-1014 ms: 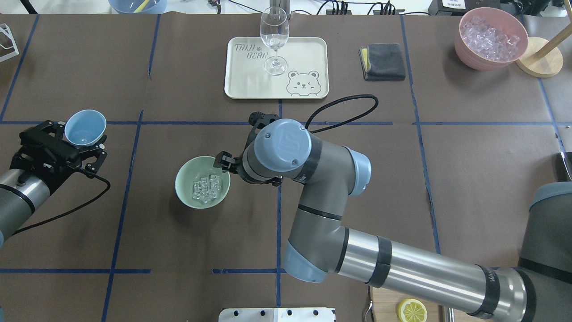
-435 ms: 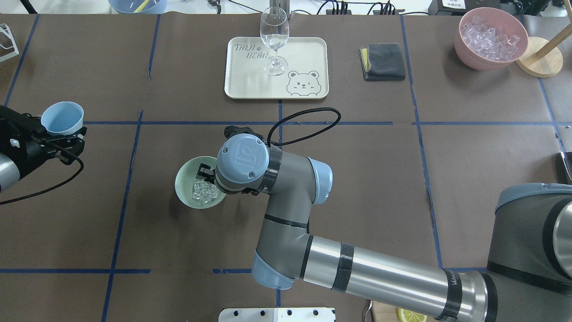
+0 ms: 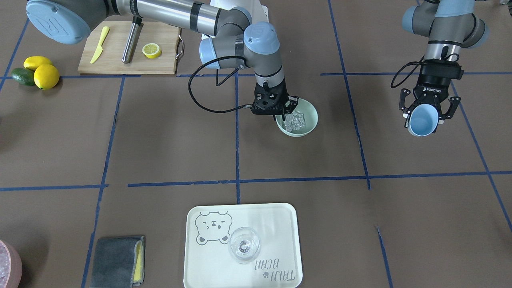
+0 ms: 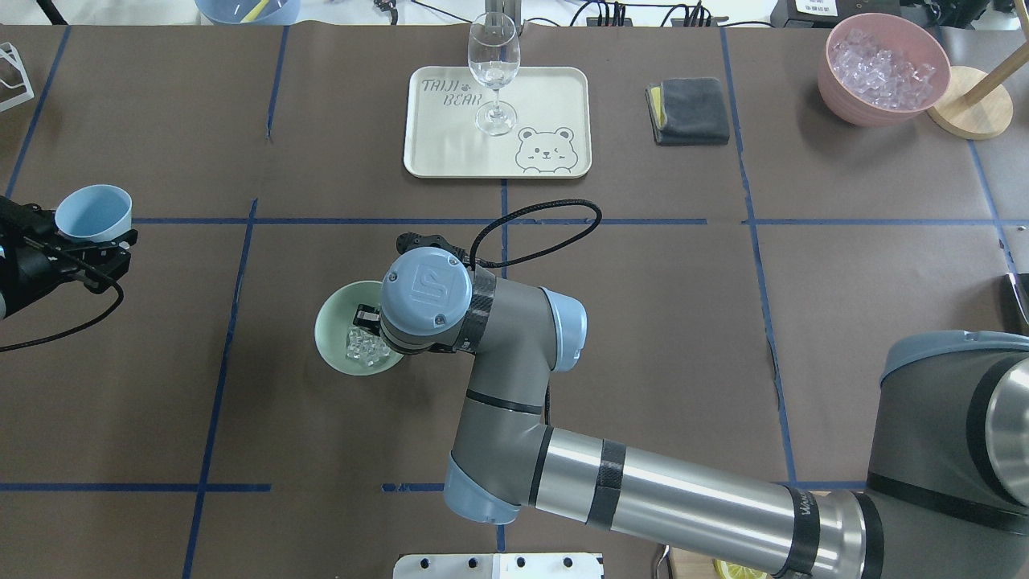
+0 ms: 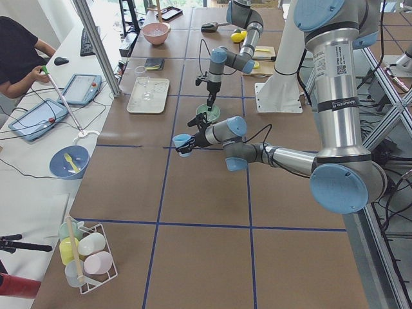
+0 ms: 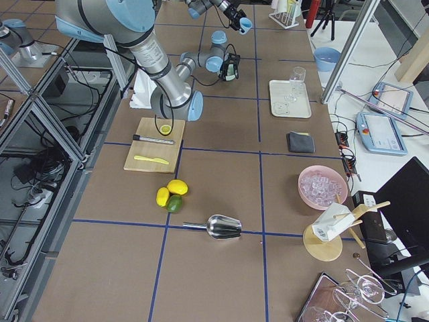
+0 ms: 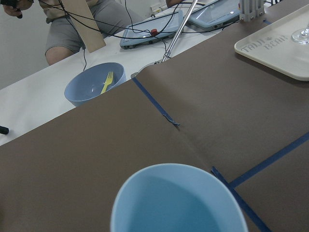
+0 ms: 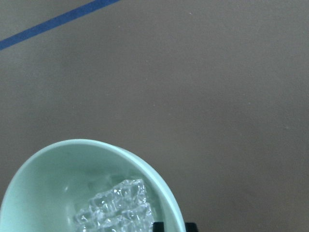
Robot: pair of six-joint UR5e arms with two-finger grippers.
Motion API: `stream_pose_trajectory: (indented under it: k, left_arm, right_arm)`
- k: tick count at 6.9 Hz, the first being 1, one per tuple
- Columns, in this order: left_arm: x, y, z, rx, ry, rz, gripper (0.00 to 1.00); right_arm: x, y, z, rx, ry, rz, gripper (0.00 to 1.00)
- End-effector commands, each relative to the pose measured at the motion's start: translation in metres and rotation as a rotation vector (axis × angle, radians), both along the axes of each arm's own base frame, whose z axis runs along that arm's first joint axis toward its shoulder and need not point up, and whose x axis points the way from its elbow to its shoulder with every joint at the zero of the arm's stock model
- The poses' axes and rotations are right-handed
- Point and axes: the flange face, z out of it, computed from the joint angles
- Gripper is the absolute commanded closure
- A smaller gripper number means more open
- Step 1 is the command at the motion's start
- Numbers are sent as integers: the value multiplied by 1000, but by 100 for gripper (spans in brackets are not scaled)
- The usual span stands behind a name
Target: Pour ice into bowl
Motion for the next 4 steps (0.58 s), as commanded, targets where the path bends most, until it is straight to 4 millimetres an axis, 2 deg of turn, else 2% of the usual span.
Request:
stream_pose_trajectory:
  k: [1, 3, 4]
  left_arm:
    - [-6, 1, 25, -12, 11, -3, 100]
    - [-13, 7, 63, -115, 180, -73, 100]
    - [-34, 21, 76, -132, 242, -123, 100]
  right_arm:
    - [3, 0, -5, 7, -11, 0, 100]
    - [24, -8, -23, 17, -49, 14, 100]
    - [54, -20, -26, 13, -72, 24, 100]
